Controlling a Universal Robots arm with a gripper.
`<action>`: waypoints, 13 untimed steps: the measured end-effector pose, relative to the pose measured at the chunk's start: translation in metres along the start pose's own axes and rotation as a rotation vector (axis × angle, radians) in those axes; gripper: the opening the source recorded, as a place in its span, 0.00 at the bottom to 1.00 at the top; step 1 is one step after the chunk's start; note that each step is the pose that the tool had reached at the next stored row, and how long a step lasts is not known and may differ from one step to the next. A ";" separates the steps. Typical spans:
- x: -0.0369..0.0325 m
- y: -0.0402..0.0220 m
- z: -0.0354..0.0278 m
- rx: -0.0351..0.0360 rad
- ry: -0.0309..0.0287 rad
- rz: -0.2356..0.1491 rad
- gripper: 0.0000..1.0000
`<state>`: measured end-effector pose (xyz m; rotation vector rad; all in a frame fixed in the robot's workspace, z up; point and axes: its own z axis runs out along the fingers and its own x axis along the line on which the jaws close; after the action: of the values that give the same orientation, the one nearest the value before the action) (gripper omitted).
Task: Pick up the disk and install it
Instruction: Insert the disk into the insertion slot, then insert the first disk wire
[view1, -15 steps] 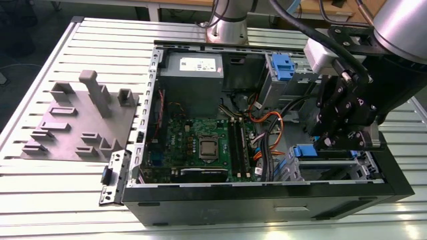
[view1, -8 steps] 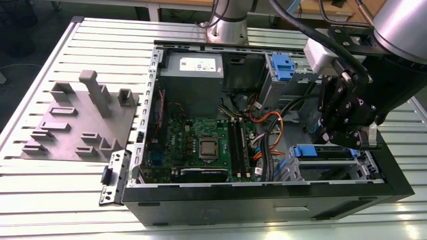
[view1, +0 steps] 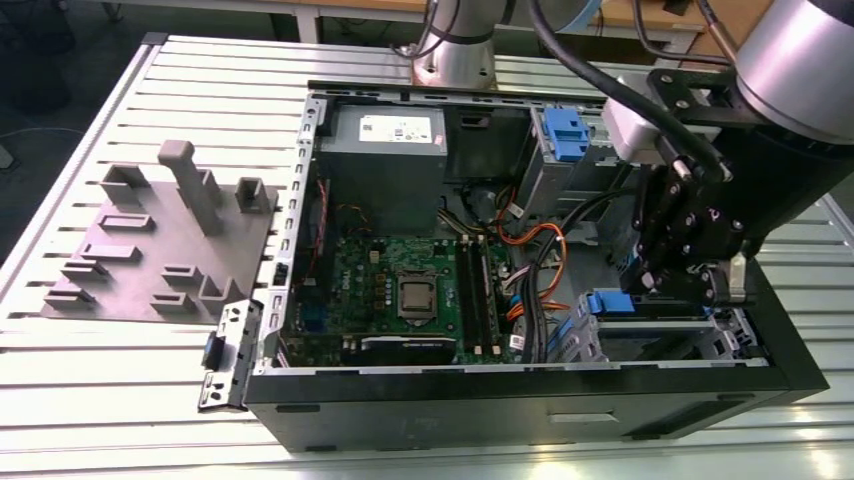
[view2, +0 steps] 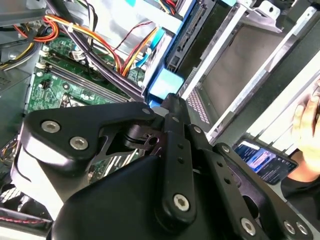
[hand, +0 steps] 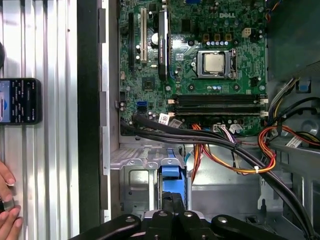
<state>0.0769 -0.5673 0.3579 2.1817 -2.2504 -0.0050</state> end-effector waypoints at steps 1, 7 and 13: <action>0.0000 -0.0005 0.0019 0.0000 0.0001 0.000 0.11; -0.0001 -0.0019 0.0127 0.0000 0.0001 0.000 0.11; -0.0001 -0.0020 0.0168 0.0000 0.0001 0.000 0.11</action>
<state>0.0788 -0.5673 0.3410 2.1817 -2.2503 -0.0049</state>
